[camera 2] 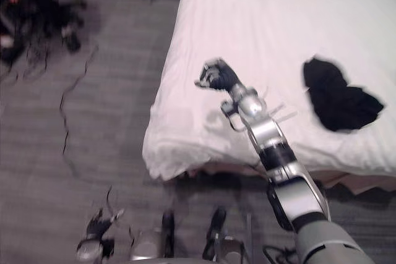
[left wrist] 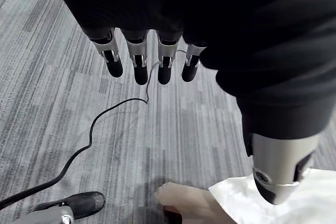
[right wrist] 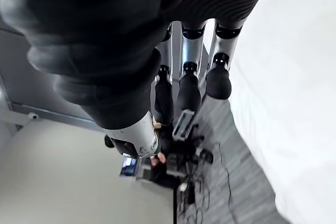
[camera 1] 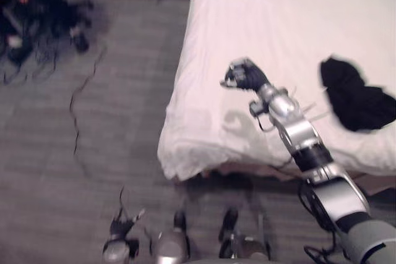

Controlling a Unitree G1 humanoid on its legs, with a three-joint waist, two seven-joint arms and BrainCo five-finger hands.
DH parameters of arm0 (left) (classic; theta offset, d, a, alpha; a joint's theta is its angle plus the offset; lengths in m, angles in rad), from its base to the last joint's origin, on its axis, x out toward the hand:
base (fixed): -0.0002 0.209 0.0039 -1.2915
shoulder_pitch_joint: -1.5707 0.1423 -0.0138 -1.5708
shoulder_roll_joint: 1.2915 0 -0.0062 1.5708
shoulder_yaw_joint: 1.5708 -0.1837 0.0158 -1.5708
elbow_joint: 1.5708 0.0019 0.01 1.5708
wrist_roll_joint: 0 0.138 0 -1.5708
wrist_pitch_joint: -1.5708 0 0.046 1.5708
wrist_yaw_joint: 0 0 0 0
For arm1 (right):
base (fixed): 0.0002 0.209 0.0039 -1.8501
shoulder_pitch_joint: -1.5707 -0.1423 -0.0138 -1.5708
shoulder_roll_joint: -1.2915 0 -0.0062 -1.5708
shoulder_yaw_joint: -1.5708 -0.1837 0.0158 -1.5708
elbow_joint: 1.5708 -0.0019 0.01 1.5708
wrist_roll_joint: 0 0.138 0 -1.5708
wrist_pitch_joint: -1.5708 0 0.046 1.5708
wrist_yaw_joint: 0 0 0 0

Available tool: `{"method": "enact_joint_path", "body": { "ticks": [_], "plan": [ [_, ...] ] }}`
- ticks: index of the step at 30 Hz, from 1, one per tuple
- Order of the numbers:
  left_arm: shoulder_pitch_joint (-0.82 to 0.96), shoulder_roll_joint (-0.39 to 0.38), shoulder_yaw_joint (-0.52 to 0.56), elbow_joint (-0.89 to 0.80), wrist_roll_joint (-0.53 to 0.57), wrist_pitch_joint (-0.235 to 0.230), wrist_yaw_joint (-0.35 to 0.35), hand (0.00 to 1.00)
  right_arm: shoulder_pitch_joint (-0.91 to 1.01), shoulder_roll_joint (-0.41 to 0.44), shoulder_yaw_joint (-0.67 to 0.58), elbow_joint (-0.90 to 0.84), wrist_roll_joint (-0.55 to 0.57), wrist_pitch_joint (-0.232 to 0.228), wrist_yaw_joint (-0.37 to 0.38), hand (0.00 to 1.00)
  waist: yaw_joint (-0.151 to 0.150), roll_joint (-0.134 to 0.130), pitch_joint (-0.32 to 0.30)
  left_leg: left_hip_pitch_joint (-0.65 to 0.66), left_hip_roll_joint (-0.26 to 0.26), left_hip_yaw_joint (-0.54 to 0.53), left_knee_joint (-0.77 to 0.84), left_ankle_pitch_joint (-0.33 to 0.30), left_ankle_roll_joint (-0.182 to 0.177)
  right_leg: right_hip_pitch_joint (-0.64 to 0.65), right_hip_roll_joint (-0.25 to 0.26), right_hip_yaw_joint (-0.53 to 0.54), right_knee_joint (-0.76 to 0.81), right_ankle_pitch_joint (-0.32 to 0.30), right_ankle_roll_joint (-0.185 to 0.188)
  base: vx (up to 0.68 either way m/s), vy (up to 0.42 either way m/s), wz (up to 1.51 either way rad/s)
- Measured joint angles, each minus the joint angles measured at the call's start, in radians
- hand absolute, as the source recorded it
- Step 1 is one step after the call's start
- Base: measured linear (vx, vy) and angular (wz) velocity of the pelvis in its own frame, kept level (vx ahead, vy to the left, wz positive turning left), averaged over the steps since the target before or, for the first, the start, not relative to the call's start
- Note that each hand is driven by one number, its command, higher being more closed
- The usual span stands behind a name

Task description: Tidy the bed and pick cloth on bed and put in laundry

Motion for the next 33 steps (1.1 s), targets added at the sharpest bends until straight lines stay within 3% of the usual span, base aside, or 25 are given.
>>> {"method": "enact_joint_path", "body": {
  "ticks": [1, 3, 8, 12, 14, 17, 19, 21, 23, 24, 25, 29, 31, 33],
  "plan": [
    [-0.042, 0.001, -0.022, -0.001, -0.005, -0.005, 0.004, 0.00, -0.021, 0.013, 0.017, 0.000, 0.008, 0.007, -0.002, 1.00, 0.004, 0.009, 0.033, -0.042, -0.004, -0.007, 0.007, 0.011, 0.006, -0.048, -0.010, -0.007, 0.030, -0.001, -0.007, -0.17, 0.040, 0.33],
    [-0.089, -0.001, -0.067, 0.001, -0.006, -0.005, 0.013, 0.00, -0.022, 0.034, 0.043, 0.010, 0.022, 0.023, -0.016, 1.00, 0.016, 0.018, 0.041, -0.120, -0.013, -0.019, 0.037, 0.013, 0.009, -0.134, -0.026, -0.014, 0.089, -0.013, -0.018, -0.07, 0.044, 0.21],
    [-0.241, -0.052, -0.201, 0.043, -0.004, 0.006, 0.051, 0.00, -0.032, 0.071, 0.052, 0.039, 0.051, 0.108, -0.062, 1.00, 0.022, 0.056, 0.073, -0.315, -0.041, -0.031, 0.163, -0.002, 0.039, -0.370, -0.118, -0.014, 0.353, -0.113, -0.021, -0.07, 0.045, 0.26],
    [-0.273, -0.109, -0.217, 0.055, -0.004, 0.021, 0.070, 0.00, -0.039, 0.108, 0.031, 0.049, 0.074, 0.113, -0.084, 1.00, 0.011, 0.096, 0.097, -0.408, -0.050, -0.017, 0.274, -0.057, 0.059, -0.481, -0.175, 0.012, 0.505, -0.184, -0.019, -0.08, 0.024, 0.06],
    [-0.271, -0.118, -0.210, 0.052, -0.003, 0.021, 0.069, 0.00, -0.039, 0.120, 0.036, 0.109, 0.078, 0.102, -0.073, 1.00, 0.002, 0.098, 0.097, -0.417, -0.045, -0.012, 0.291, -0.064, 0.061, -0.494, -0.183, 0.015, 0.523, -0.198, -0.017, -0.05, -0.020, 0.01],
    [-0.267, -0.126, -0.211, 0.047, -0.001, 0.000, 0.065, 0.00, 0.018, 0.149, 0.042, 0.342, 0.070, 0.095, -0.021, 1.00, -0.003, 0.098, 0.096, -0.405, -0.022, 0.022, 0.285, -0.062, 0.059, -0.483, -0.183, 0.006, 0.524, -0.201, -0.019, 0.00, -0.060, 0.09],
    [-0.266, -0.126, -0.211, 0.048, -0.001, -0.027, 0.062, 0.00, 0.140, 0.118, 0.026, 0.517, 0.043, 0.090, 0.022, 1.00, -0.004, 0.097, 0.097, -0.381, -0.015, 0.049, 0.251, -0.054, 0.050, -0.469, -0.186, 0.001, 0.509, -0.199, -0.016, 0.03, -0.073, 0.07],
    [-0.258, -0.120, -0.211, 0.049, -0.002, -0.035, 0.051, 0.00, 0.240, 0.085, 0.022, 0.563, 0.033, 0.088, 0.046, 1.00, -0.010, 0.097, 0.097, -0.338, -0.015, 0.065, 0.210, -0.050, 0.045, -0.435, -0.182, -0.001, 0.480, -0.197, -0.014, 0.07, -0.043, -0.14],
    [-0.224, -0.095, -0.218, 0.051, -0.001, -0.041, 0.038, 0.00, 0.316, 0.060, -0.001, 0.569, 0.033, 0.060, 0.078, 1.00, -0.051, 0.096, 0.097, -0.249, -0.011, 0.072, 0.161, -0.045, 0.040, -0.348, -0.159, -0.006, 0.413, -0.177, -0.001, 0.09, -0.016, -0.40],
    [-0.209, -0.081, -0.220, 0.052, -0.001, -0.041, 0.030, 0.00, 0.330, 0.054, -0.005, 0.554, 0.035, 0.024, 0.089, 1.00, -0.069, 0.096, 0.097, -0.209, -0.004, 0.075, 0.149, -0.045, 0.039, -0.306, -0.142, -0.006, 0.382, -0.168, -0.003, 0.12, 0.003, -0.65],
    [-0.200, -0.064, -0.221, 0.051, -0.002, -0.042, 0.019, 0.00, 0.372, 0.036, -0.008, 0.460, 0.041, -0.043, 0.101, 1.00, -0.079, 0.095, 0.097, -0.156, 0.011, 0.079, 0.136, -0.043, 0.037, -0.243, -0.110, -0.003, 0.325, -0.148, -0.003, 0.12, -0.002, -0.65],
    [-0.196, -0.008, -0.241, 0.046, -0.002, -0.040, 0.003, 0.00, 0.486, 0.028, 0.018, 0.069, 0.096, -0.167, 0.147, 1.00, -0.120, 0.073, 0.093, -0.074, 0.037, 0.088, 0.079, -0.030, 0.016, -0.147, -0.054, -0.013, 0.211, -0.118, 0.005, 0.12, -0.030, -0.33],
    [-0.177, 0.010, -0.251, 0.048, -0.003, -0.037, 0.001, 0.00, 0.550, 0.037, 0.080, -0.126, 0.139, -0.180, 0.218, 1.00, -0.121, 0.044, 0.079, -0.016, 0.042, 0.107, 0.046, -0.023, 0.005, -0.107, -0.033, 0.001, 0.188, -0.105, -0.002, 0.18, -0.034, -0.30],
    [-0.136, 0.029, -0.252, 0.066, -0.003, -0.034, 0.001, 0.00, 0.610, 0.061, 0.182, -0.345, 0.218, -0.171, 0.351, 1.00, -0.127, -0.009, 0.022, 0.026, 0.058, 0.132, 0.025, -0.020, -0.001, -0.077, -0.008, 0.013, 0.168, -0.103, -0.013, 0.18, -0.029, -0.30]
  ]
}}
